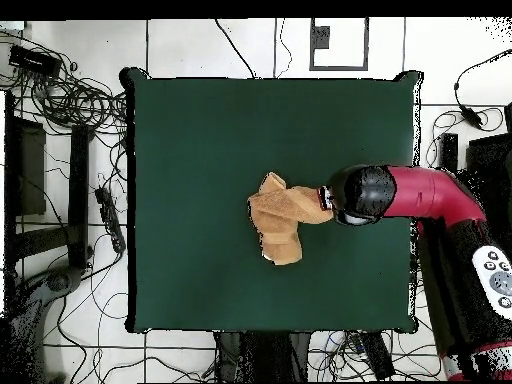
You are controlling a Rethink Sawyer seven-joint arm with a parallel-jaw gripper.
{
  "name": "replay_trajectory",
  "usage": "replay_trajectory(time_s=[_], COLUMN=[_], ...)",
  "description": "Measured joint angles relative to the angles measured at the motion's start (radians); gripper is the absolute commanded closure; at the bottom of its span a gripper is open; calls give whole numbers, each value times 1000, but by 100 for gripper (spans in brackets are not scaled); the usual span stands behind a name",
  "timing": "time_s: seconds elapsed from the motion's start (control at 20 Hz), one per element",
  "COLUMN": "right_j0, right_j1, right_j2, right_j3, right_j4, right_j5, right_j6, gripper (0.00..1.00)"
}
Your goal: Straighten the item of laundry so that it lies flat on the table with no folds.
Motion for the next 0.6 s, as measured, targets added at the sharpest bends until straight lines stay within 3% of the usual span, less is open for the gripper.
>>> replay_trajectory(time_s=[0.3,0.6], right_j0=[4,74], right_j1=[-51,-135], right_j2=[-1,-15], right_j3=[76,196], right_j4=[23,25], right_j5=[-99,-280], right_j6=[0,0], gripper=[100,100])
